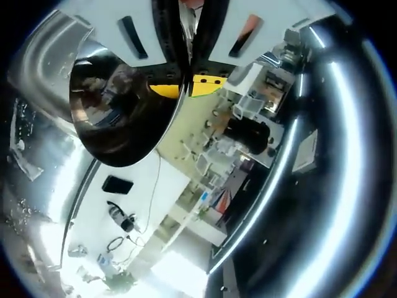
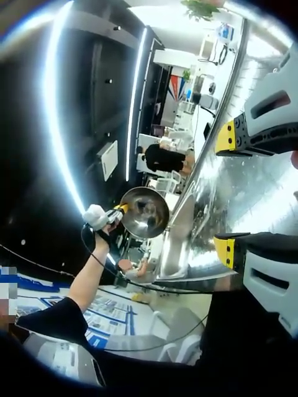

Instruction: Pick up bowl with dirty water move over sink pour dirty water into sink return bowl to place

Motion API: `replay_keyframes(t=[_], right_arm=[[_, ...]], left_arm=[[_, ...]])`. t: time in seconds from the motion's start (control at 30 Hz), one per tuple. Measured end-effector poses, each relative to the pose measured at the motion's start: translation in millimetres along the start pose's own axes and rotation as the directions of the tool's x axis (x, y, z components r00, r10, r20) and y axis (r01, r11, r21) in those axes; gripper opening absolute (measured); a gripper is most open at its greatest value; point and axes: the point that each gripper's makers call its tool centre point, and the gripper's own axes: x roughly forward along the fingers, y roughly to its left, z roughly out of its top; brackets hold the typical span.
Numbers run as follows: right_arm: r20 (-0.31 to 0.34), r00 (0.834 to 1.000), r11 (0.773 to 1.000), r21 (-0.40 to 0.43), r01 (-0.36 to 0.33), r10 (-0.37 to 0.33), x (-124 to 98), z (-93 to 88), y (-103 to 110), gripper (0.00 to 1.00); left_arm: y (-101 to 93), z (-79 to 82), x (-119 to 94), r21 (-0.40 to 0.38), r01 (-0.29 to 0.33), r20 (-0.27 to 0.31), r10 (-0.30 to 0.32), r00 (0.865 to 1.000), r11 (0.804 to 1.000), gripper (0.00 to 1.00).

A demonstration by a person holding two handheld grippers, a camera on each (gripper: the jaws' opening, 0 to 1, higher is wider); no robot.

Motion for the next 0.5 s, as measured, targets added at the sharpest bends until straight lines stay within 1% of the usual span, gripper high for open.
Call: replay_keyframes(t=[0.2, 0.33, 0.4, 0.5], right_arm=[[-0.005, 1.000, 1.000, -0.004, 0.002, -0.002, 0.3, -0.7, 0.1, 0.43], [-0.007, 1.000, 1.000, -0.002, 0.003, -0.003, 0.8, -1.0, -0.3, 0.43], [-0.010, 1.000, 1.000, -0.001, 0.004, -0.004, 0.9, -1.6, -0.4, 0.43], [-0.013, 1.000, 1.000, -0.001, 0.004, -0.004, 1.0, -2.1, -0.4, 0.43]], left_arm=[[0.9, 7.7, -1.0, 0.098, -0.044, 0.036, 0.041, 0.999, 0.994, 0.00], [2.5, 6.8, -0.3, 0.113, -0.052, 0.039, 0.048, 0.998, 0.992, 0.00], [5.8, 6.4, 0.8, 0.126, -0.067, 0.047, 0.061, 0.997, 0.990, 0.00], [8.4, 5.0, 1.4, 0.126, -0.072, 0.051, 0.067, 0.997, 0.989, 0.00]])
